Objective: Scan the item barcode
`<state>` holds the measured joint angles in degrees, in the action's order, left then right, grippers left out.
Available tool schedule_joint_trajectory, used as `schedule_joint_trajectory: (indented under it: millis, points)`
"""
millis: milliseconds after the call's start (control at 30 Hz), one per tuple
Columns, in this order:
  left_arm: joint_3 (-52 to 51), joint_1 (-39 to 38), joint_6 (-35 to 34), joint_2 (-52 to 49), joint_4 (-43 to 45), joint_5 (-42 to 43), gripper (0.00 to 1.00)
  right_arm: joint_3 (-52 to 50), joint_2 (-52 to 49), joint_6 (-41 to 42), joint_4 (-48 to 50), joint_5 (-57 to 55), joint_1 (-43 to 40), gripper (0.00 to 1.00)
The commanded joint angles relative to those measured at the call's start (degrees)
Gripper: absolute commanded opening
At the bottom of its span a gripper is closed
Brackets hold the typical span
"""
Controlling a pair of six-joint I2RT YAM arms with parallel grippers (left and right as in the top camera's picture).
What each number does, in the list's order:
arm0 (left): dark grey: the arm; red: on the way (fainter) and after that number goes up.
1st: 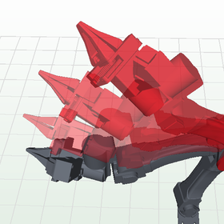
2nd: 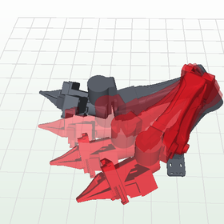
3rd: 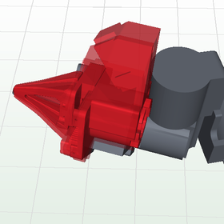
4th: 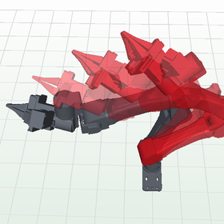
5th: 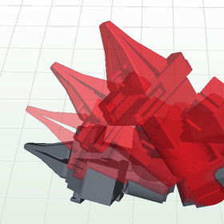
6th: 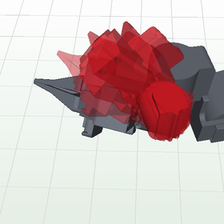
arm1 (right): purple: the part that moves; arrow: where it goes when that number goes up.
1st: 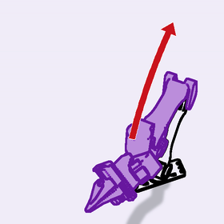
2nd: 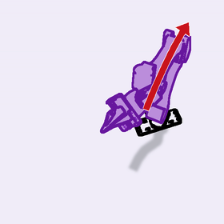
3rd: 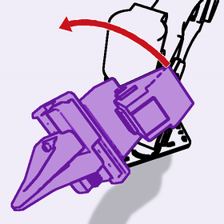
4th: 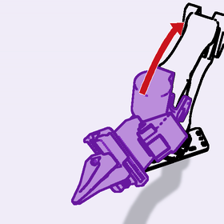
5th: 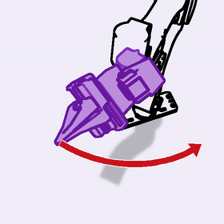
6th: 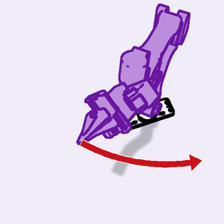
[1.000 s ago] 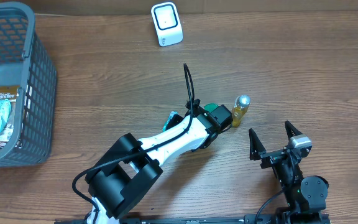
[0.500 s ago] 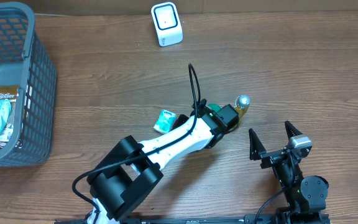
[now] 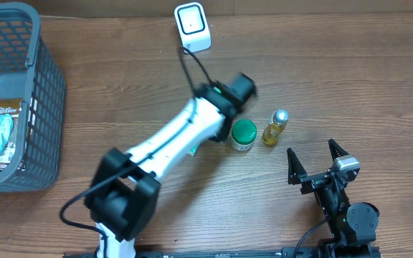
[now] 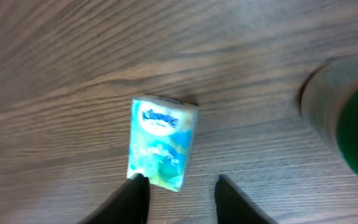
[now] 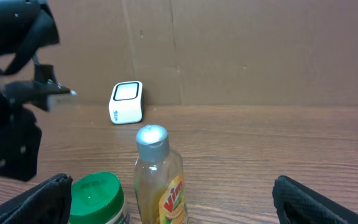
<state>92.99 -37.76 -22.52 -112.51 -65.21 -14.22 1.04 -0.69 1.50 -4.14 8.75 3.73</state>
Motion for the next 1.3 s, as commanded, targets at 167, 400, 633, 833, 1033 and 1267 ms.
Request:
schedule_joint_trajectory:
  millis: [167,400,633,833,1033,1267]
  points:
    - [-5.55,15.23,13.81,0.74,1.51,26.25,0.36,-0.57,0.28,0.02,0.24,-0.11,-0.44,1.00]
    - [-16.09,19.85,19.93,0.63,9.33,36.11,0.36,-0.57,0.31,0.02,0.24,-0.11,-0.44,1.00]
    - [-19.78,19.89,17.16,0.59,15.67,33.53,0.36,-0.57,0.28,0.02,0.24,-0.09,-0.44,1.00]
    - [-19.78,19.89,17.18,0.50,15.87,33.03,0.37,-0.57,0.31,0.02,0.22,-0.11,-0.44,1.00]
    - [-20.94,19.74,16.68,0.31,16.04,33.11,0.21,-0.57,0.28,0.02,0.22,-0.11,-0.44,1.00]
    - [-20.94,19.69,16.68,0.31,16.13,33.11,0.04,-0.57,0.28,0.02,0.22,-0.11,-0.44,1.00]
